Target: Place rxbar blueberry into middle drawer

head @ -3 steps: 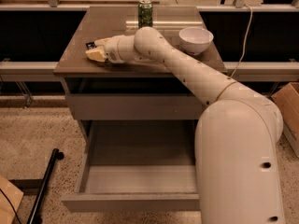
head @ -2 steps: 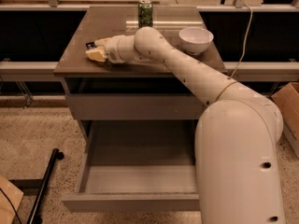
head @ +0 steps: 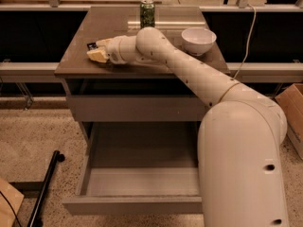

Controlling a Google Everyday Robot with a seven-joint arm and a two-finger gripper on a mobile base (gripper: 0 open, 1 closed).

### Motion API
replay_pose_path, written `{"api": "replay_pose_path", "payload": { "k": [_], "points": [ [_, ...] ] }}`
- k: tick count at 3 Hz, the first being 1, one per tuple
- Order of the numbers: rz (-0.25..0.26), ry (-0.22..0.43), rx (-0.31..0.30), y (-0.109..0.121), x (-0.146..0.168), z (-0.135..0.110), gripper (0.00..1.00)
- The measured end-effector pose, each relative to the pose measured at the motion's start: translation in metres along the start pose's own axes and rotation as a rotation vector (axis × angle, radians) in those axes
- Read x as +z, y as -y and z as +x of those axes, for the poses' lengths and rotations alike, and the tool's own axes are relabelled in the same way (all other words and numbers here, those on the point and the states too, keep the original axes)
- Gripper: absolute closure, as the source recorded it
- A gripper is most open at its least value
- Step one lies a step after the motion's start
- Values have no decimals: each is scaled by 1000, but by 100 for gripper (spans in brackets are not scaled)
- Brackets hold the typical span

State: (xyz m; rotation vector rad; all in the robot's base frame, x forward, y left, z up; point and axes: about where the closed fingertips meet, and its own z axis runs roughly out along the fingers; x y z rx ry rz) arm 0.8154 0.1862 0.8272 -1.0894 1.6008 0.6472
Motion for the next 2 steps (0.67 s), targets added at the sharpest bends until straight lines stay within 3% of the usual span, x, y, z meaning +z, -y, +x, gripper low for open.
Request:
{"api": "replay_pose_path", "payload": {
  "k": [1, 2],
  "points": [
    [0, 0, 0, 0, 0, 0, 57],
    [0, 0, 0, 0, 0, 0, 28]
  ]
}}
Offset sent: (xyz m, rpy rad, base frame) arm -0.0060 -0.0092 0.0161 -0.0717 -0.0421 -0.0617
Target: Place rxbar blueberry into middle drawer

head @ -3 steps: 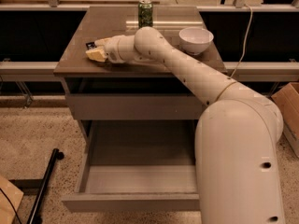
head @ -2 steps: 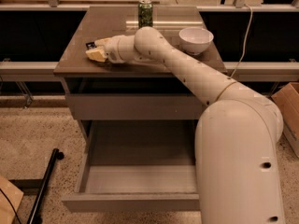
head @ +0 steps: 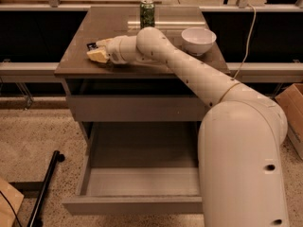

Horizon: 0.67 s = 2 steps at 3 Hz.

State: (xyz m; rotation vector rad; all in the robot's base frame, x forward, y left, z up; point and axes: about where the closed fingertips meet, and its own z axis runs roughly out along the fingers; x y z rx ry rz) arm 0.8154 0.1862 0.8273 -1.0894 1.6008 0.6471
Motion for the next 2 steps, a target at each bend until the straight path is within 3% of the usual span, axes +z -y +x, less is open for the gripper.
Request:
{"api": "replay_pose_path", "payload": {
  "k": [1, 2],
  "points": [
    [0, 0, 0, 0, 0, 0, 3],
    [0, 0, 0, 0, 0, 0, 0]
  ]
}}
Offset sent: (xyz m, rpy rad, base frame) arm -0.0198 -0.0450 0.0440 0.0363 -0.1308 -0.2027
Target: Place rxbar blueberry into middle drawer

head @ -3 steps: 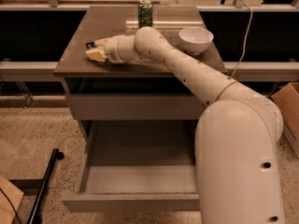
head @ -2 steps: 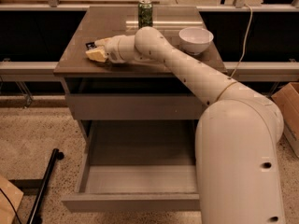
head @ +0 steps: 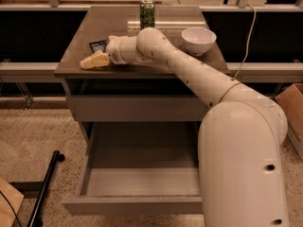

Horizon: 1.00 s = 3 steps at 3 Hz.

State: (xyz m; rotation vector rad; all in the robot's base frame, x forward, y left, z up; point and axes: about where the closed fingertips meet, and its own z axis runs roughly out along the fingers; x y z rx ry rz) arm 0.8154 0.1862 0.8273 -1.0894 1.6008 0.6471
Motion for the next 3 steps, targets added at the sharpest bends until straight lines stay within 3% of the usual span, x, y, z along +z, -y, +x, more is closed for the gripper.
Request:
{"api": "replay_pose_path", "payload": {
  "k": [2, 3],
  "points": [
    [145, 42, 5, 6, -33, -11, 0],
    [175, 54, 24, 10, -38, -10, 0]
  ]
}}
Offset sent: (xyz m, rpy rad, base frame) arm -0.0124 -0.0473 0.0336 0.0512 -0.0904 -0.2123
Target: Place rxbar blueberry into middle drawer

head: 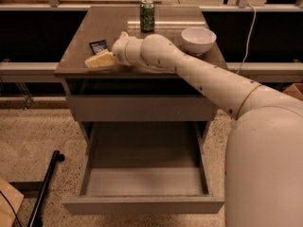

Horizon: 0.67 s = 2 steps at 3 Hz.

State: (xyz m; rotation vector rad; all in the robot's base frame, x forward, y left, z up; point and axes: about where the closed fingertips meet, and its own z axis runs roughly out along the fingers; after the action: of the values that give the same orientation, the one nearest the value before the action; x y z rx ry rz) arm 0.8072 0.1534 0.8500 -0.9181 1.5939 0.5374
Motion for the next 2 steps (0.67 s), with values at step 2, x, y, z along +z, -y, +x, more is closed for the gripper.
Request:
{"api": "replay_pose_path", "payload": {
  "k": [2],
  "points": [
    [5, -9, 47, 10, 9, 13, 3]
  ]
}}
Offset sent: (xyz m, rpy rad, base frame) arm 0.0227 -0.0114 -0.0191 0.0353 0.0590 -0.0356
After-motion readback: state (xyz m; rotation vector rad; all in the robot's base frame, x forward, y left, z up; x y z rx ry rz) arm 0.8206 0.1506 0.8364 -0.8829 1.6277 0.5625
